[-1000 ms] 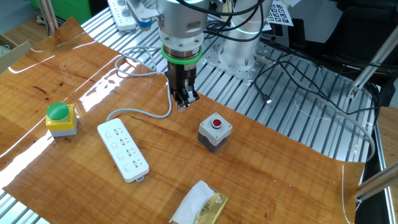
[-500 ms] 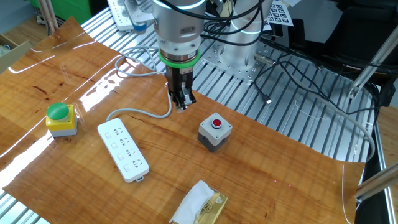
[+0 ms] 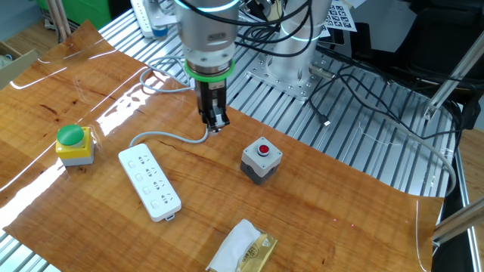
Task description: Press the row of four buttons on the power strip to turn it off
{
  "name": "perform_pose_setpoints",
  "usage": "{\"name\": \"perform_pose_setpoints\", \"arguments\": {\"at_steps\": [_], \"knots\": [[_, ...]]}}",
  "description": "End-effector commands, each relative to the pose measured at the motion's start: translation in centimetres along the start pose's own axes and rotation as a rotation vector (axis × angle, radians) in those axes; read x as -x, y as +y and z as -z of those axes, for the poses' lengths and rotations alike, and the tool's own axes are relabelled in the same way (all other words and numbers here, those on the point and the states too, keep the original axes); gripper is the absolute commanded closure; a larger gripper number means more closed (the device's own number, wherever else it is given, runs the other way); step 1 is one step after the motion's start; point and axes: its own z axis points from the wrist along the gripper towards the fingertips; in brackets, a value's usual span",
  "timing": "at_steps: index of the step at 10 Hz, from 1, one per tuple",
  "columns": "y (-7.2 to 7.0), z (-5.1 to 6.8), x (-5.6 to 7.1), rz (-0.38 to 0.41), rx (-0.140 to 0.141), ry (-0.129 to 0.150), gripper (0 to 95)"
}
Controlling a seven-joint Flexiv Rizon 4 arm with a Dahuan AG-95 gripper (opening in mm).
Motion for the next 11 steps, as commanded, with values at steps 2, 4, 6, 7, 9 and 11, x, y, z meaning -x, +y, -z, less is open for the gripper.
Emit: {"name": "perform_pose_setpoints", "arguments": {"at_steps": [2, 4, 6, 7, 9, 11], "knots": [[-0.6, -0.3, 0.7, -0.078, 0.001, 0.006, 95.0], [-1.0, -0.5, 1.0, -0.106, 0.003, 0.007, 95.0], [-1.2, -0.6, 1.2, -0.131, 0.006, 0.005, 95.0], [-1.3, -0.6, 1.3, -0.142, 0.006, 0.004, 95.0], [-1.4, -0.6, 1.4, -0.201, 0.002, 0.009, 95.0], [-1.4, -0.6, 1.4, -0.217, -0.001, 0.002, 95.0]]}}
